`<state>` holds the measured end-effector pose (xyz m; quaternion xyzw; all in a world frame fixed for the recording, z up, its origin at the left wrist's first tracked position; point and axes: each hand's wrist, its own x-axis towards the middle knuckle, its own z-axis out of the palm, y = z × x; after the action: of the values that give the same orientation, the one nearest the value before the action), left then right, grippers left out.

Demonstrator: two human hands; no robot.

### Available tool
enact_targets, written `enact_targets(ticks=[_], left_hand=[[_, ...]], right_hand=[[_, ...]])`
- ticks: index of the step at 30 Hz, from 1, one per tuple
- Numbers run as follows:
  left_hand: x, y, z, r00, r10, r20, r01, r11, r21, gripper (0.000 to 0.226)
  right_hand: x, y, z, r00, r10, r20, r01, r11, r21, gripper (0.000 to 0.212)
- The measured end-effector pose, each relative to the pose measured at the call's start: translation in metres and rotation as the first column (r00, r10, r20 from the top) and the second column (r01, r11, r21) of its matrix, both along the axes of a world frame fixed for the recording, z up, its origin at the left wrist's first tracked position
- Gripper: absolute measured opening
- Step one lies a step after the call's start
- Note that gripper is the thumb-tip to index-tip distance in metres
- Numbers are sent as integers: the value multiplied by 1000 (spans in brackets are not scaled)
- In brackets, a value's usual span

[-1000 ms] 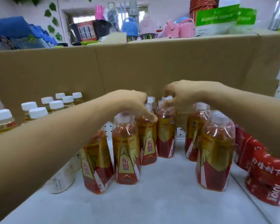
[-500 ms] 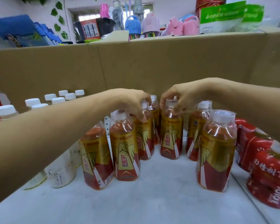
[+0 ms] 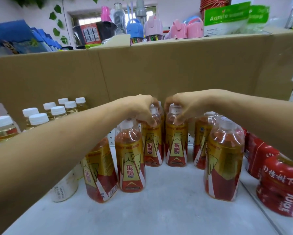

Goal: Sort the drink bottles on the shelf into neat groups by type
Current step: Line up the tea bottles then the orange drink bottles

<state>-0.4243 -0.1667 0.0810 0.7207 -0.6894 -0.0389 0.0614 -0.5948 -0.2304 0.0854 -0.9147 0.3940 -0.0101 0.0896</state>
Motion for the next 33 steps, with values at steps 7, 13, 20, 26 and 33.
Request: enact_targets(ticks=[7,13,20,26,33], left_hand=[[4,9,2,999,18,-43,-18,1000,-12,83],[22,68,1,992,-6,-129,8,1000,16,88],[17,88,-7,997,49,57,-48,999,-17,66],[1,81,-8,1000,-11,24,14,992,-128,69],[-21,72,-33,969,-115,-216,50,957,-284,56]], right_hand=[[-12,17,5,999,-34,27,35,998,-57,76],[-67,46,20,984,-162,67,166,985,-46,55],[-91,61,2,958,-285,-7,284,956,-78,75],[-87,75,-10,989,-132,70,138,986,-96,35],[-69,78,-15,973,68,219,-77,996,35,35]])
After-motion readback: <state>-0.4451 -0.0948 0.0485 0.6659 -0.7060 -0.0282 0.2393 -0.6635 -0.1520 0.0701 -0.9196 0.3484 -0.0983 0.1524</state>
